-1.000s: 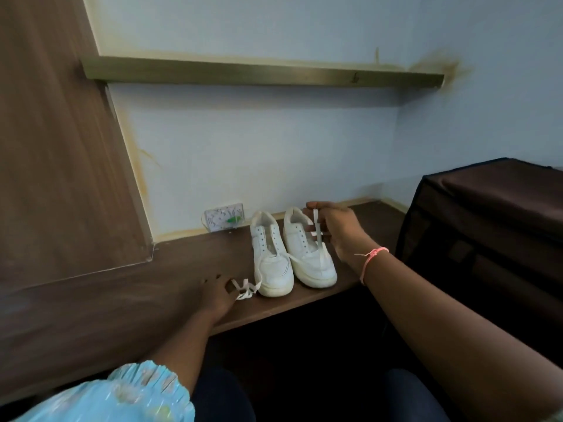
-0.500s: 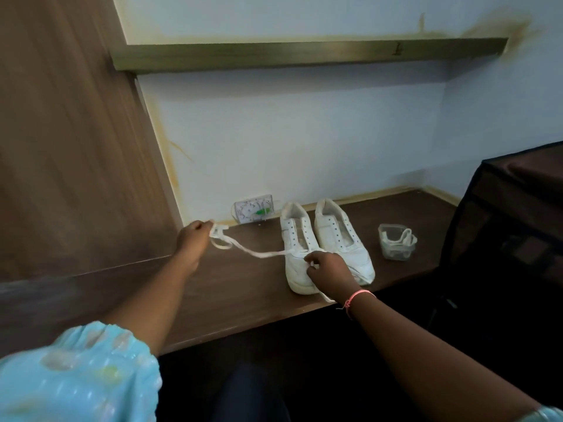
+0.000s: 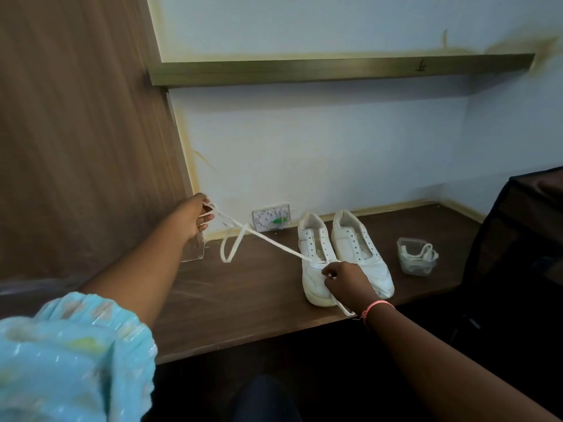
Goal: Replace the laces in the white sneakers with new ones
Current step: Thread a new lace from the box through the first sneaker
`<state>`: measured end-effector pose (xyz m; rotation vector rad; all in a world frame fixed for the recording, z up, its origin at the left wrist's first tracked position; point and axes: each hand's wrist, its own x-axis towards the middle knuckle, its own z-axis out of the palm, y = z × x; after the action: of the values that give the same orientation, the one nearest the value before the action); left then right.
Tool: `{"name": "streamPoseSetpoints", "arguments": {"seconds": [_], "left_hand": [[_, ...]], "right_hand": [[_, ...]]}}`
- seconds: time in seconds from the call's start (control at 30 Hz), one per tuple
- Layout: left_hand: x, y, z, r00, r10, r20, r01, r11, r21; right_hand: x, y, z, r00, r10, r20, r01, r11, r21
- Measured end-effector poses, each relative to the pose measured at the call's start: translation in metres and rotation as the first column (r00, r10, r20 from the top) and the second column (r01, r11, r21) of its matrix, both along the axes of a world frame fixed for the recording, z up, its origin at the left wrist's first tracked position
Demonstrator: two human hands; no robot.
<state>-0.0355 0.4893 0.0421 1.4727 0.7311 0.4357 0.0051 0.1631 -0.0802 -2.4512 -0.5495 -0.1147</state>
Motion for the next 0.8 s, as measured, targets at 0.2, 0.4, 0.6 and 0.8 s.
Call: {"name": "streamPoseSetpoints", "arguments": {"seconds": [0.2, 0.4, 0.6, 0.8], "left_hand": [[-0.013, 0.019, -0.004, 0.981, 0.119, 0.151, -0.058, 0.931, -0.360], [-0.040, 0.027, -0.031, 0.899, -0.180, -0.400, 0.255, 0.957, 0.141], [-0.018, 0.011, -0.063, 0.482, 0.046, -0.875, 0.694, 0.589, 0.414], [0.026, -0.089, -0.079, 0.786, -0.088, -0.612, 0.614, 0.227, 0.756]], "right_hand": [[-0.008, 0.008, 0.001, 0.990, 0.017, 0.138, 0.015, 0.973, -0.231], [-0.015, 0.017, 0.005, 0.970, 0.042, 0.239, 0.049, 0.930, -0.364], [0.006, -0.004, 0.001, 0.995, -0.093, 0.028, 0.088, 0.986, 0.143], [0.038, -0.020, 0.004, 0.967, -0.184, 0.173, 0.207, 0.970, -0.126]]}}
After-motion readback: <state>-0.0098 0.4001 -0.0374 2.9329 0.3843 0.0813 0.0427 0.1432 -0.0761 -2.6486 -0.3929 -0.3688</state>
